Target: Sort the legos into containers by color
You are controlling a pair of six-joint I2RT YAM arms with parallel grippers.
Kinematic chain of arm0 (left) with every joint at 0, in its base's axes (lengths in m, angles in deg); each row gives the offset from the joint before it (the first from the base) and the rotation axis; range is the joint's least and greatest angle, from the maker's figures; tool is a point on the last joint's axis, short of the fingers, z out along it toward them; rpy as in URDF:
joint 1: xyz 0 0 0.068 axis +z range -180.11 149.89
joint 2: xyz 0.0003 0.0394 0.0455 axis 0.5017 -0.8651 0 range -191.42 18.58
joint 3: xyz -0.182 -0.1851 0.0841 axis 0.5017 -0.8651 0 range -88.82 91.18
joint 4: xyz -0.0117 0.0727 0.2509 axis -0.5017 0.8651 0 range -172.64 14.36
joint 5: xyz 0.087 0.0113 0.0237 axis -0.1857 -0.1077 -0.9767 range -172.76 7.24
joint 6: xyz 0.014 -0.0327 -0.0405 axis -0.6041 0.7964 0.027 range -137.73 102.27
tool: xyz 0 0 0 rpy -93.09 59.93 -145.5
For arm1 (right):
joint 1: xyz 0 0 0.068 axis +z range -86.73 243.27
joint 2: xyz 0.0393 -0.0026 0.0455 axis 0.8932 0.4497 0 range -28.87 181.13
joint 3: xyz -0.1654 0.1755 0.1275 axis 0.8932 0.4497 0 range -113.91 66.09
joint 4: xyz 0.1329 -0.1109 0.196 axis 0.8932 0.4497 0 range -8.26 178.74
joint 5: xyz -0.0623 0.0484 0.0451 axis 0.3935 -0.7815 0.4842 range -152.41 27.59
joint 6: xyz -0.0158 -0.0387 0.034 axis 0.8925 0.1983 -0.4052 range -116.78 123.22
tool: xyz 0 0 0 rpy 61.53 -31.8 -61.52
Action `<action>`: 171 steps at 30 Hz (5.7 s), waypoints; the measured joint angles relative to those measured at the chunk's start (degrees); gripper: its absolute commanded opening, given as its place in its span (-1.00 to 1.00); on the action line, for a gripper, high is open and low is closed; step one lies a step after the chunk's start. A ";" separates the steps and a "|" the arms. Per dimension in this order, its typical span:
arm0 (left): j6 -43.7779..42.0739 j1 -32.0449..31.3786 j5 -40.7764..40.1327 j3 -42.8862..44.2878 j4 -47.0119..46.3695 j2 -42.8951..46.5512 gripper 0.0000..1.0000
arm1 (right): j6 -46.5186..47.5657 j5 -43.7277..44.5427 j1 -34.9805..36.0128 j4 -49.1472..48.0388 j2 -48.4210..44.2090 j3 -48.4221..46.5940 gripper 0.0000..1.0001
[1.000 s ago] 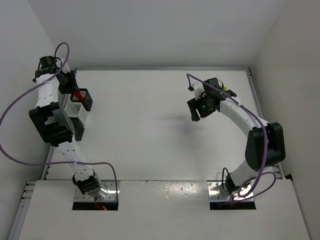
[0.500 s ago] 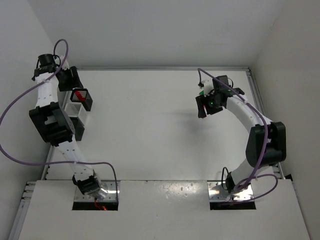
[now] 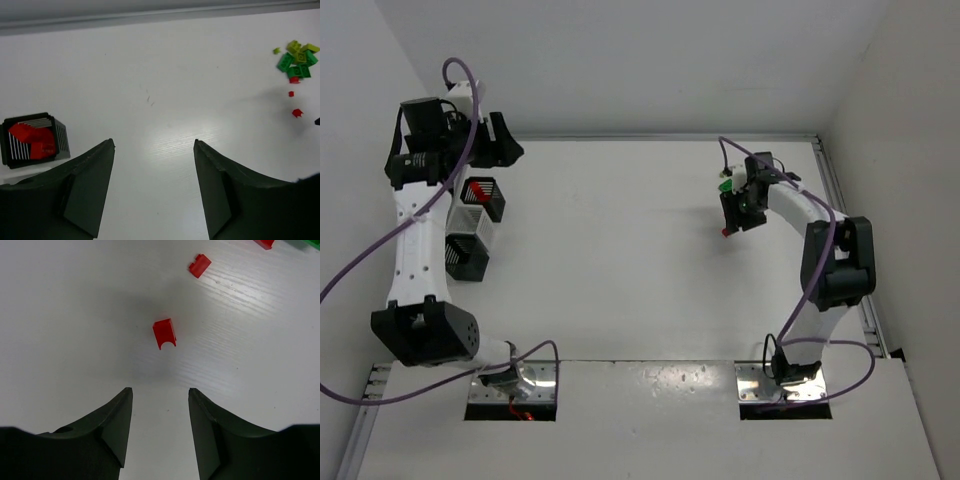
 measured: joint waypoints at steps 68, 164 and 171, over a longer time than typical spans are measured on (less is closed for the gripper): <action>2.75 -39.26 11.56 -39.63 -27.54 12.66 0.45 | -59.28 -61.83 12.87 -41.07 0.59 7.37 -0.84; -5.20 8.33 -17.86 10.34 -0.72 -33.81 -0.13 | -11.41 -8.87 2.49 -1.99 -10.78 -4.61 0.14; -5.03 8.44 -17.94 10.34 -0.52 -33.81 0.07 | -10.97 -8.87 2.49 -1.99 -10.78 -4.61 0.16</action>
